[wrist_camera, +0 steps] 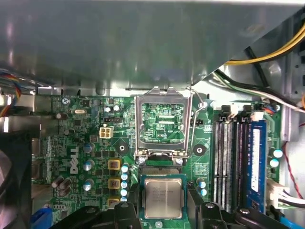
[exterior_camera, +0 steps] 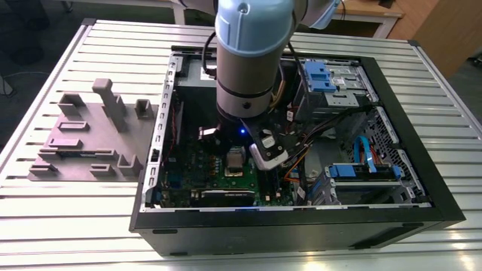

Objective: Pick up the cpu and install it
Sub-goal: 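Place the cpu into insertion slot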

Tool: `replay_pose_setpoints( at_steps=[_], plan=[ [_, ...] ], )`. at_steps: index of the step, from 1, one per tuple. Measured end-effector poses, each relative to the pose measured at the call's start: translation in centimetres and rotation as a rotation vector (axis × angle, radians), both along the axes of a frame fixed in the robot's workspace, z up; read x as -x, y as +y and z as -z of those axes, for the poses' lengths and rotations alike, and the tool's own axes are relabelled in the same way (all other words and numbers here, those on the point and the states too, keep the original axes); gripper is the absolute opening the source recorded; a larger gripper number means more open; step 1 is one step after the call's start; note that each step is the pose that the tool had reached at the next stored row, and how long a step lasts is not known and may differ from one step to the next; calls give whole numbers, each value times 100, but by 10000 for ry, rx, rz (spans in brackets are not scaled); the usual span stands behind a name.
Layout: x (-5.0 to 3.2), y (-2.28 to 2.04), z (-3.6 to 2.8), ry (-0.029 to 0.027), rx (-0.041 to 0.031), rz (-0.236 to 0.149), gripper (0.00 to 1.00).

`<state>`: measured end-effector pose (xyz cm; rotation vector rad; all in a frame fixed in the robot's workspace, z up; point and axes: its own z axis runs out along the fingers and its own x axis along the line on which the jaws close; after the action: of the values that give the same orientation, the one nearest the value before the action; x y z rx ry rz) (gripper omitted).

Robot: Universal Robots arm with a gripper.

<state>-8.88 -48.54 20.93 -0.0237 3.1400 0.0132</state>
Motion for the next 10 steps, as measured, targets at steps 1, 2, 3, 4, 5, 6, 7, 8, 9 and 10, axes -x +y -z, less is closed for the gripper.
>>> replay_pose_setpoints(
  at_steps=[1,2,3,4,5,6,7,8,9,10],
  plan=[
    [0,-2,18,16,0,0,47],
    [0,-3,36,26,-1,0,47],
    [0,-5,66,40,-1,0,47],
    [-1,-6,80,62,1,1,47],
    [-1,-6,91,98,1,0,47],
    [0,-7,97,119,2,1,47],
    [1,-9,103,129,2,3,47],
    [0,-11,109,132,1,5,47],
    [0,-12,113,132,1,6,47],
    [0,-13,118,133,0,6,47]
  ],
)
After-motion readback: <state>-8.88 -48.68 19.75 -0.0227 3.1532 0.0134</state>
